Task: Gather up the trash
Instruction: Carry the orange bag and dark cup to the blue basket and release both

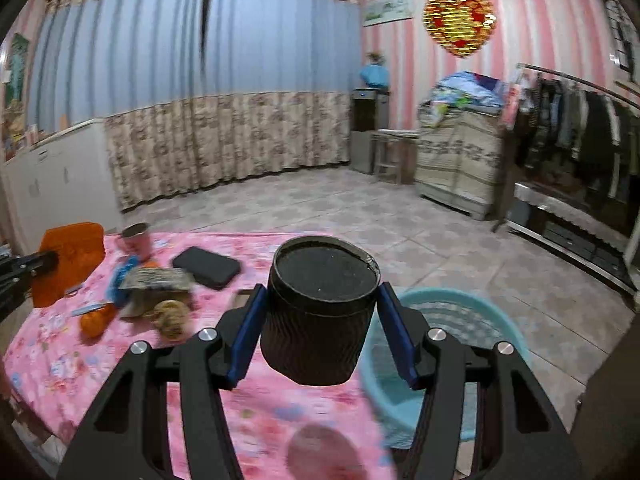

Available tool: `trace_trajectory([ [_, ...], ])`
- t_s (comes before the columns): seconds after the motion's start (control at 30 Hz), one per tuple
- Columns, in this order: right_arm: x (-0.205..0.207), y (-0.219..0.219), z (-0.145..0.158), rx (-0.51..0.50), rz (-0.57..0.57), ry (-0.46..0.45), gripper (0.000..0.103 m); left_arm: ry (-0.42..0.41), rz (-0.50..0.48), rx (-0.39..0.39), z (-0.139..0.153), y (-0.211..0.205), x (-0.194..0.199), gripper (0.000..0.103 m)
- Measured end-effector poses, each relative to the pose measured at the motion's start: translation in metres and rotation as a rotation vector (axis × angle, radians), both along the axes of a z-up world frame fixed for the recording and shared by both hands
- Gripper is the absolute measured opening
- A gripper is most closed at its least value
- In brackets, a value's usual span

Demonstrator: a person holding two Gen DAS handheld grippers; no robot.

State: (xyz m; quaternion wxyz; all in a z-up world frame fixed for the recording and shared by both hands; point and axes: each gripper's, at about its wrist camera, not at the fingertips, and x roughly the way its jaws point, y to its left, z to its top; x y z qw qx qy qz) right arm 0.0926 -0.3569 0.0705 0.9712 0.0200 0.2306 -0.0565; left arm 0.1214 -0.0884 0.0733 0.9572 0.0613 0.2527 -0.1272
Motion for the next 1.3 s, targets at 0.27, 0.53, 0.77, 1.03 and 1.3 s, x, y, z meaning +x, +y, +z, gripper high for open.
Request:
trace_trajectory([
  [0.27, -0.002, -0.062, -0.018, -0.013, -0.119, 0.021, 0.056, 0.065, -0.141, -0.003, -0.026, -0.079, 0.029, 0.004],
  [0.53, 0.014, -0.123, -0.037, 0.038, -0.204, 0.062, 0.056, 0.119, -0.269, -0.026, -0.045, -0.153, 0.056, 0.004],
  [0.77, 0.022, -0.152, -0.058, 0.064, -0.235, 0.097, 0.056, 0.117, -0.395, -0.015, -0.061, -0.222, 0.064, 0.004],
  [1.03, 0.027, -0.165, -0.071, 0.072, -0.265, 0.125, 0.056, 0.185, -0.479, -0.028, -0.084, -0.275, 0.078, 0.006],
  [1.3, 0.030, -0.166, -0.080, 0.078, -0.277, 0.148, 0.056, 0.155, -0.431, -0.047, -0.072, -0.275, 0.085, 0.060],
])
